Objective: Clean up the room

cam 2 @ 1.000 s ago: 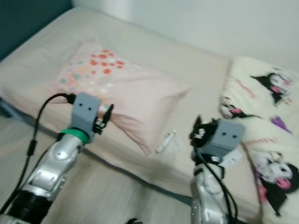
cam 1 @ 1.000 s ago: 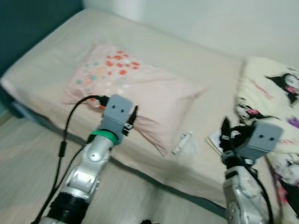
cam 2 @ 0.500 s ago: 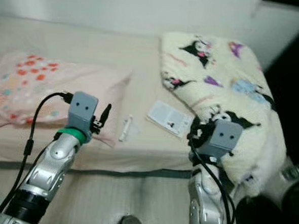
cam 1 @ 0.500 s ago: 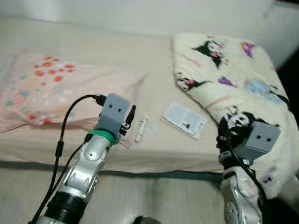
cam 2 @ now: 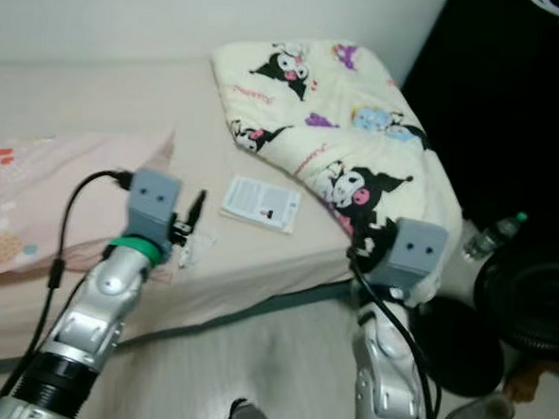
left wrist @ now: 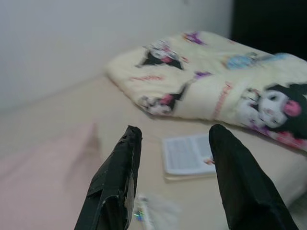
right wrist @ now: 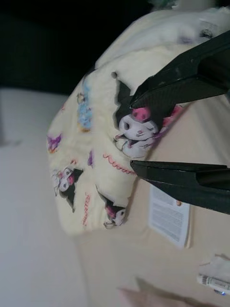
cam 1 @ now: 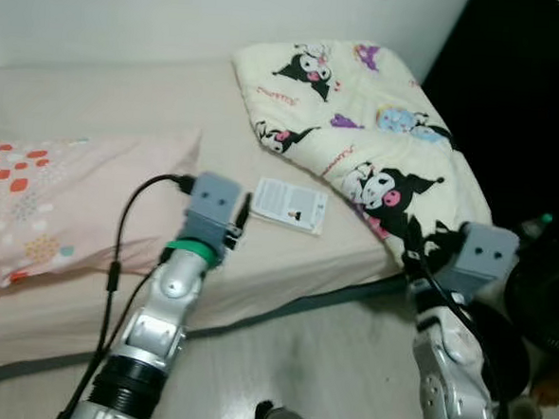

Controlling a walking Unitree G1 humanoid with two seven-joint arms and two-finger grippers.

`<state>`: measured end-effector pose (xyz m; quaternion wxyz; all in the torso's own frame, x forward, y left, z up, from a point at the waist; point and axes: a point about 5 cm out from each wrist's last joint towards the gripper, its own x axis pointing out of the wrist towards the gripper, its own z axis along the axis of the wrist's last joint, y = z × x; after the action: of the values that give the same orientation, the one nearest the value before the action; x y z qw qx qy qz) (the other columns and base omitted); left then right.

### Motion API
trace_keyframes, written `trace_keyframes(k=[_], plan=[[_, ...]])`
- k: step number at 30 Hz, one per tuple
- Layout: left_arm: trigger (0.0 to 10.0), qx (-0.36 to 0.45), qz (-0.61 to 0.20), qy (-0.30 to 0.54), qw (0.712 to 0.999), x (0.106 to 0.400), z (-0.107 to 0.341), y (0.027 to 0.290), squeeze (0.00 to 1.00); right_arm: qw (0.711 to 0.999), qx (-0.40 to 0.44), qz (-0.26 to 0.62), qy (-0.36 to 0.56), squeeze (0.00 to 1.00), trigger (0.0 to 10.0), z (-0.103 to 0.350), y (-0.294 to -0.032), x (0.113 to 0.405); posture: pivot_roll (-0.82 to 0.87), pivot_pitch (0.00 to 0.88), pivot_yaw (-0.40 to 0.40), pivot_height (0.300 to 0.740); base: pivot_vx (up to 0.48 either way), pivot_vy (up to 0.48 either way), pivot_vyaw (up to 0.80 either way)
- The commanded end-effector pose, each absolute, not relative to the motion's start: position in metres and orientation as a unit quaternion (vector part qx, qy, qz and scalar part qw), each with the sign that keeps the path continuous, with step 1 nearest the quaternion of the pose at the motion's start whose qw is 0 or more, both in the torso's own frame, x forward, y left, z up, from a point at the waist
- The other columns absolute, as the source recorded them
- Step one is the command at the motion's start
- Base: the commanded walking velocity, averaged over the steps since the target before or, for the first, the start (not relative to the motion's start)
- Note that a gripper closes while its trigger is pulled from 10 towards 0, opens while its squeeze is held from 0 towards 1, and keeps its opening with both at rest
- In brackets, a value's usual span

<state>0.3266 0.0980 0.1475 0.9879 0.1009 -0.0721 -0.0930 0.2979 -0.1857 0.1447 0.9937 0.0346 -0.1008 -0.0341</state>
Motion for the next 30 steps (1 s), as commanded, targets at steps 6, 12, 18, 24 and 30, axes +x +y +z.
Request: trace_keyframes(k=[6,12,18,24,30], plan=[[10.0,0.14,0.013,-0.081,0.987,0.325,0.146,0.145,0.0,0.993,0.032,0.035,-0.104,0.0,10.0,0.152,-0.162,0.315,-0.07,0.048,-0.024,0.74,0.0,0.0,0.0],[10.0,0.162,0.038,-0.111,0.98,0.315,0.16,0.164,0.0,0.992,0.039,0.067,-0.1,0.0,10.0,0.154,-0.152,0.327,0.01,0.059,-0.075,0.74,0.0,0.0,0.0],[10.0,0.161,0.036,-0.108,0.98,0.313,0.153,0.157,0.0,0.99,0.041,0.088,-0.102,0.0,10.0,0.157,-0.14,0.333,0.01,0.058,-0.074,0.74,0.0,0.0,0.0],[10.0,0.146,-0.008,-0.123,0.982,0.312,0.155,0.127,0.0,0.991,0.04,0.079,-0.104,0.0,10.0,0.154,-0.143,0.33,-0.01,0.055,-0.051,0.74,0.408,0.0,0.0],[10.0,0.146,-0.014,-0.121,0.982,0.312,0.156,0.125,0.0,0.991,0.042,0.071,-0.104,0.0,10.0,0.15,-0.147,0.329,-0.03,0.058,-0.05,0.74,0.48,0.0,0.0]])
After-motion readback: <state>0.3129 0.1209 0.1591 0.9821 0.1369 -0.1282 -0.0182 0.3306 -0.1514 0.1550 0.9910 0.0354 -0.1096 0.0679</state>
